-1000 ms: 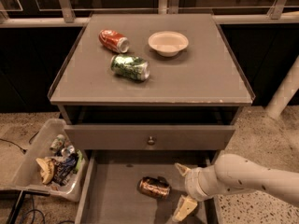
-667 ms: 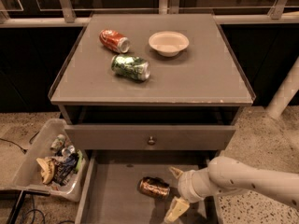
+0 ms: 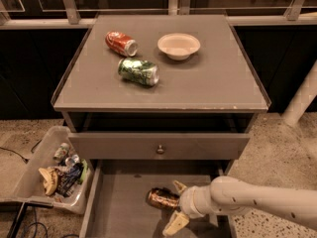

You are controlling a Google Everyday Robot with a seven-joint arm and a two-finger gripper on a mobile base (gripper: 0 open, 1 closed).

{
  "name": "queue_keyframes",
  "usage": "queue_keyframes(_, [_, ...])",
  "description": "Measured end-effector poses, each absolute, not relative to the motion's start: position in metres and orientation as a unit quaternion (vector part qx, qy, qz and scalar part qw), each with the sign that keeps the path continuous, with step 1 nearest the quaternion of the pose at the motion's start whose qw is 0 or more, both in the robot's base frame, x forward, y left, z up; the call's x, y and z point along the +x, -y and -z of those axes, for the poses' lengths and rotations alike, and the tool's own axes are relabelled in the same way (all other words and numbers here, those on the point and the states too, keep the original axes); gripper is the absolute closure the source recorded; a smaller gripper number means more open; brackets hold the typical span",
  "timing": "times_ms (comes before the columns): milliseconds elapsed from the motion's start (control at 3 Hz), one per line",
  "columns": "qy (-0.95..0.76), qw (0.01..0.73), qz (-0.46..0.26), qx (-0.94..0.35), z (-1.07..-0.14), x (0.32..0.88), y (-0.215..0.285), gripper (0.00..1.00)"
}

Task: Pick orange can from middle drawer and place on counter

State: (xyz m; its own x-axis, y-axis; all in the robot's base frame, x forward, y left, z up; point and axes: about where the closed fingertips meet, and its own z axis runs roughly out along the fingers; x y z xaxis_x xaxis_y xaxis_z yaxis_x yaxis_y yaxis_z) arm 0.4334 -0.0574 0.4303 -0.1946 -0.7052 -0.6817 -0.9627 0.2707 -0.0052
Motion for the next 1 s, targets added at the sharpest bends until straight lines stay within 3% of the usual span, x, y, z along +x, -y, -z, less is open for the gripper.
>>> queue_keyframes(1000, [-0.761,0.341,-0.156,-0.530,-0.370,0.484,0.044,0.00])
